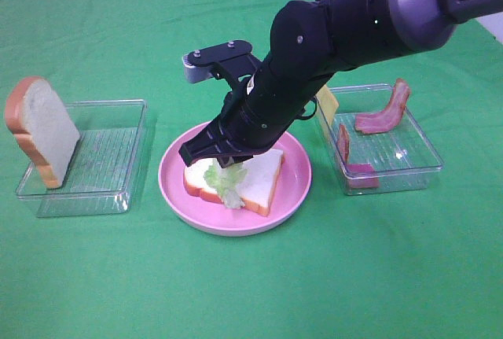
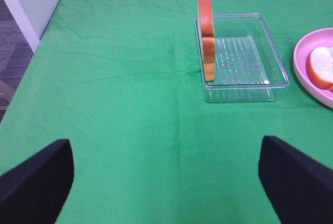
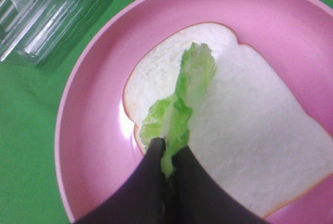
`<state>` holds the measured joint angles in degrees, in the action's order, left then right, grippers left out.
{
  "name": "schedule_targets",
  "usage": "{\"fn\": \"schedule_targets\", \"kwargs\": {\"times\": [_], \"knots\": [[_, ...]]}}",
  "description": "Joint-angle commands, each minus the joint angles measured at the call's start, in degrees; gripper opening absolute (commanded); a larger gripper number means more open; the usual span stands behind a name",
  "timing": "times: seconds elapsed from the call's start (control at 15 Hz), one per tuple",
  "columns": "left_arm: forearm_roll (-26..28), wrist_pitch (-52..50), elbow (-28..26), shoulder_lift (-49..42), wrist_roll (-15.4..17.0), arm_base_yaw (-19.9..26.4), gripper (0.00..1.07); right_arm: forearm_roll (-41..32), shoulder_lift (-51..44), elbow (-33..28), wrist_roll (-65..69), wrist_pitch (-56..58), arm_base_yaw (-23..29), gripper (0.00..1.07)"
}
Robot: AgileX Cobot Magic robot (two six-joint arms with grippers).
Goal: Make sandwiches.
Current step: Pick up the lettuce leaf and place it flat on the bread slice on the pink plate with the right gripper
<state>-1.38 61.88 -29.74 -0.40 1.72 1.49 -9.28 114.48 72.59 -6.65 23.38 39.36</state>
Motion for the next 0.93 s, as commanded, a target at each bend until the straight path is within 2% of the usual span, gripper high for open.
{"fn": "schedule_targets", "kwargs": {"times": [0.07,0.33,0.73,0.8,0.87,0.93], "knots": [[-0.17,-0.17,0.06,-0.74,0.0,0.06,0.89,5.67,0.34,0.34,1.6,0.23,-0.06,0.0],[-0.17,-0.17,0.06,-0.74,0.0,0.06,0.89,19.54,0.34,0.34,9.28,1.6,-0.06,0.0],[-0.17,-0.17,0.06,-0.74,0.0,0.06,0.89,24.69,0.34,0.34,9.85,0.57,-0.06,0.01],[-0.17,-0.17,0.06,-0.74,0.0,0.06,0.89,24.64,0.34,0.34,9.85,0.29,-0.06,0.12],[-0.17,-0.17,0.06,-0.74,0.0,0.06,0.89,24.64,0.34,0.34,9.85,0.0,-0.06,0.37],[-0.17,-0.17,0.06,-0.74,0.0,0.06,0.89,24.64,0.34,0.34,9.8,-0.29,-0.06,0.71]]}}
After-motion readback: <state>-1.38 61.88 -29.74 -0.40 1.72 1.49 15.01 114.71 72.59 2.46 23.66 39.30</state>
